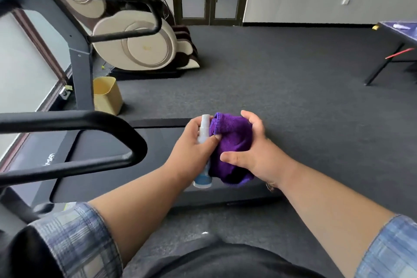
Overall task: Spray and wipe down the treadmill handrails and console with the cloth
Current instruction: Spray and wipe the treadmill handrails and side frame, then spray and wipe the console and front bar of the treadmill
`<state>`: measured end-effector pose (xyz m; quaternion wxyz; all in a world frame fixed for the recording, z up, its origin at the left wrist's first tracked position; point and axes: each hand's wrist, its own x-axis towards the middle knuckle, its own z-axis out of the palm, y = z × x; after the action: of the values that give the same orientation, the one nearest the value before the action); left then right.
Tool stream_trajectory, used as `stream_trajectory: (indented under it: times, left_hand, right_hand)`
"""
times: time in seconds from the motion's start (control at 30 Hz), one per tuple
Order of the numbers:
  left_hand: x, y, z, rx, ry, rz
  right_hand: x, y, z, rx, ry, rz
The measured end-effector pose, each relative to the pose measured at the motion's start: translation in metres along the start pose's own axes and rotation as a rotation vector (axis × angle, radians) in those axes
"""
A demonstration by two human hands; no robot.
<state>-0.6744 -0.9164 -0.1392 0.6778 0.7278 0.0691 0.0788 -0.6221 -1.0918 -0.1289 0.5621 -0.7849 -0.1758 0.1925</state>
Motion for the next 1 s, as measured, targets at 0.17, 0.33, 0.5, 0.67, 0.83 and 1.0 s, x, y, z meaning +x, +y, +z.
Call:
stream_trajectory:
  times: [0.17,0.33,0.5,0.67,0.83,1.0]
  left_hand:
    - [0.054,-0.027,-0.012,0.008,0.148,-0.04]
    - [0.109,-0.054,-0.036,0.095,0.411,-0.094]
    - [0.123,-0.061,-0.047,0.11,0.561,-0.124]
    - [0.14,-0.046,-0.046,0.065,0.644,-0.181]
    - [0.188,-0.005,-0.085,0.087,0.897,-0.125]
    - [0.232,0.005,-0.142,0.196,1.08,-0.241]
  right_hand:
    - [0.085,0.017,-0.009,-0.017,0.168,0.007]
    - [0.185,0.021,-0.017,-0.186,0.19,-0.017]
    - [0.247,0.011,-0.003,-0.27,0.109,-0.063]
    - [0.296,-0.006,0.032,-0.371,-0.122,-0.181]
    - [0.363,-0.039,0.067,-0.475,-0.226,-0.315]
    - [0.433,-0.064,0.1,-0.423,-0.287,-0.313]
